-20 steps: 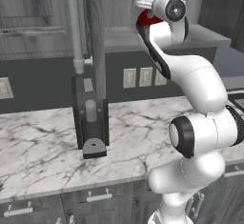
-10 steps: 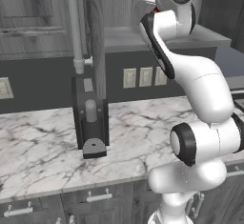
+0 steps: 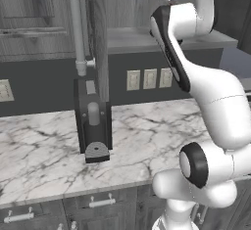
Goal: Open the cabinet, pick the kettle from the cabinet, and place it in the sink.
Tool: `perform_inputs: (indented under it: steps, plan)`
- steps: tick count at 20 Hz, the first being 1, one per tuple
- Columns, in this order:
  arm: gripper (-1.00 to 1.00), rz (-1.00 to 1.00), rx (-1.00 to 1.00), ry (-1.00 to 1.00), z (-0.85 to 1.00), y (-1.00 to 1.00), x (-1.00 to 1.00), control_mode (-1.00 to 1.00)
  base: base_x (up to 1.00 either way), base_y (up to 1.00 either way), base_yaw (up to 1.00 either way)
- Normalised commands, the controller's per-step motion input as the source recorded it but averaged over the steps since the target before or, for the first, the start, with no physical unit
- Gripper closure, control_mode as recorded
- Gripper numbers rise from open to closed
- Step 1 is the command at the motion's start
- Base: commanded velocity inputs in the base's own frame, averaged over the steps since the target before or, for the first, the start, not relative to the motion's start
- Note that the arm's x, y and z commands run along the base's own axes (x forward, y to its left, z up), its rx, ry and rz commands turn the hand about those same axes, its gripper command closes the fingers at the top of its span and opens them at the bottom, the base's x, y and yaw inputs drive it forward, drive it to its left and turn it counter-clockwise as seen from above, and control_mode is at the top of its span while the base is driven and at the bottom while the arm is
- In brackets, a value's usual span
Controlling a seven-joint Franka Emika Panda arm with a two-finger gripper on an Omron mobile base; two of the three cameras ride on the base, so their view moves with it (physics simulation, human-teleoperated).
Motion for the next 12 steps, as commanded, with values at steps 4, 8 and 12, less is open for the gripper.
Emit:
perform_inputs:
  steps: [4, 8, 12]
  plan:
    - [1.0, -0.01, 0.0, -0.11, -0.06, 0.0, -0.75, -1.0, 0.0, 0.0, 0.0]
    - [1.0, -0.04, 0.0, -0.08, -0.09, 0.0, -0.75, -1.0, 0.0, 0.0, 0.0]
    - [1.0, -0.06, 0.0, -0.02, -0.18, 0.0, -0.73, -1.0, 0.0, 0.0, 0.0]
